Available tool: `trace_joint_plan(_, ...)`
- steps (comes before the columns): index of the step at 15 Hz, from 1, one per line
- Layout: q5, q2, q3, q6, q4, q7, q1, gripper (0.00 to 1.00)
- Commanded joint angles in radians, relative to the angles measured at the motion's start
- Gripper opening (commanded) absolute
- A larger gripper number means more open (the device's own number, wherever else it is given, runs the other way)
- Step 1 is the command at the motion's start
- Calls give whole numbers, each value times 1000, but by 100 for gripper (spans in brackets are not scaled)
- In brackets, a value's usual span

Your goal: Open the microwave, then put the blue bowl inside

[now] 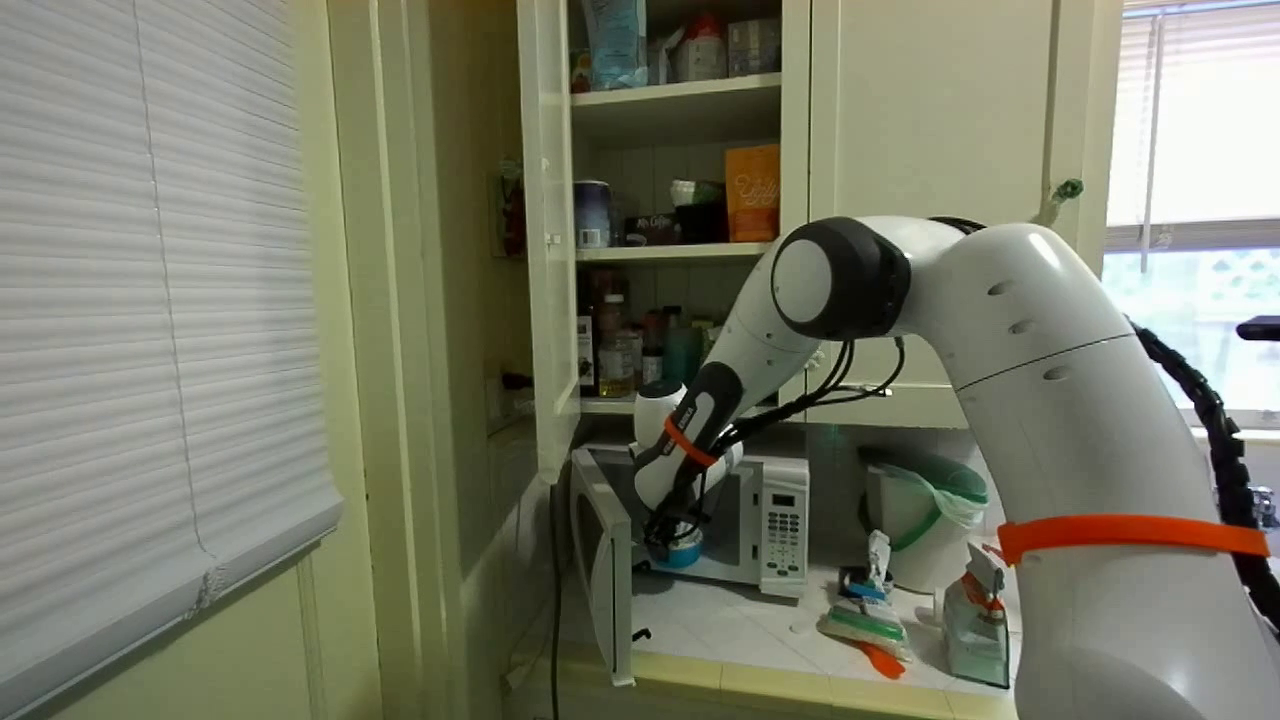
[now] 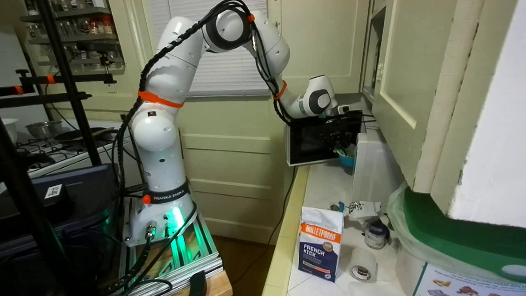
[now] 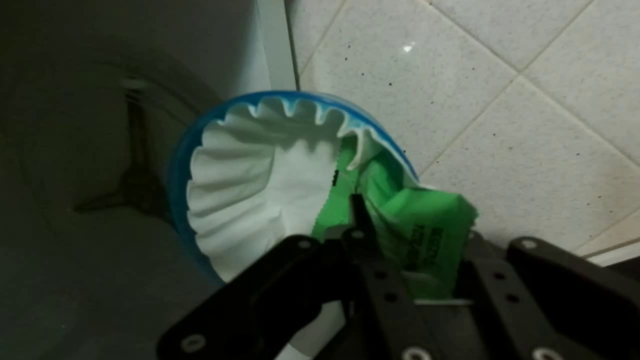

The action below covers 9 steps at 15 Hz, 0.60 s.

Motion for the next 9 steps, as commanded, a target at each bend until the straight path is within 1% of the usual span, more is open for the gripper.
trace_joint_plan(1, 36, 46, 8, -19, 63, 23, -5, 7)
trace_joint_plan(9, 109, 122, 9, -35, 169, 63, -21, 7)
